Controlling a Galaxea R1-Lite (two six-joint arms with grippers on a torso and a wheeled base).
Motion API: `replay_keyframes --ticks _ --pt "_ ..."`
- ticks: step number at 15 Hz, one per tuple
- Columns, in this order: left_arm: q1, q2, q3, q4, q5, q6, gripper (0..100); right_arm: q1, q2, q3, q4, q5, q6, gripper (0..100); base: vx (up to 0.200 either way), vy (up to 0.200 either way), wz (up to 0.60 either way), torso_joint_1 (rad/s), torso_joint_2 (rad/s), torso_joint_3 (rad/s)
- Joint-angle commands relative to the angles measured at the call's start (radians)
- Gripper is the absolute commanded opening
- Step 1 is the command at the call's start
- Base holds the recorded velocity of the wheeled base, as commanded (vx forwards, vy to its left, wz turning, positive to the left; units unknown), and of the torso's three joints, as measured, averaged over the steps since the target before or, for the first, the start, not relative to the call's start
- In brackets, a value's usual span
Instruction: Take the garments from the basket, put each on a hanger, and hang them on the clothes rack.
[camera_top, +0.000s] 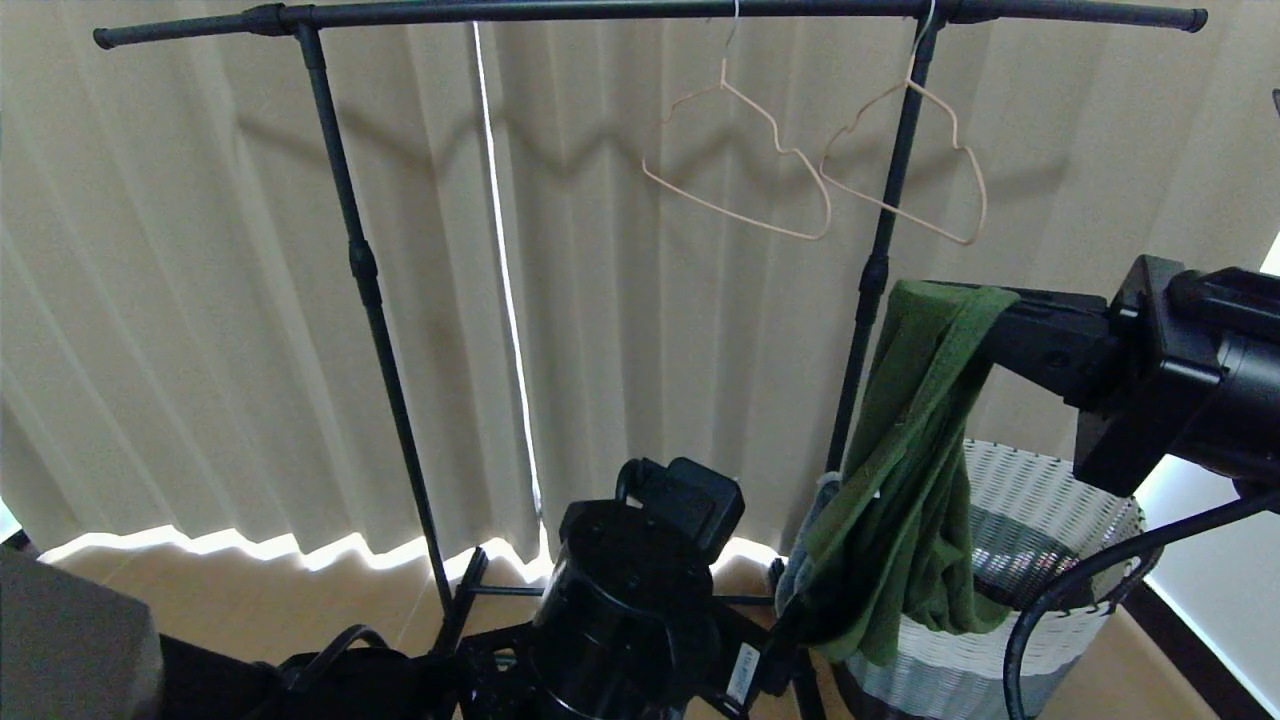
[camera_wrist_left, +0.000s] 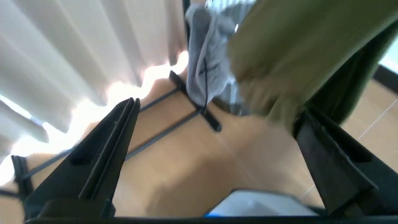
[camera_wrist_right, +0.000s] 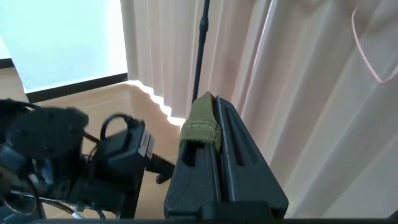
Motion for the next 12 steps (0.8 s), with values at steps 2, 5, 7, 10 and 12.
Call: replay_keyframes --ticks 2,5,7,10,12 --pt "0.0 -0.001 0.04 -0.005 0.001 -0.002 100 0.0 -0.006 0.006 0.0 0.0 0.0 0 0.0 0.0 0.0 0.0 0.0 0.0" --pt "0.003 -0.003 0.034 -0.044 -0.01 -0.003 100 0.0 -0.006 0.015 0.0 0.003 0.0 0 0.0 0.0 0.0 0.0 0.0 0.0" --pt "0.006 -0.003 0.034 -0.051 -0.01 -0.003 100 0.0 -0.008 0.014 0.0 0.005 0.0 0 0.0 0.0 0.0 0.0 0.0 0.0" --pt "0.032 -0.003 0.038 -0.067 -0.015 -0.003 0 0.0 -0.028 0.017 0.001 0.006 0.0 0 0.0 0.0 0.0 0.0 0.0 0.0" --pt "0.034 -0.015 0.041 -0.073 -0.015 -0.002 0 0.0 -0.042 0.017 0.009 0.006 -0.002 0 0.0 0.0 0.0 0.0 0.0 0.0"
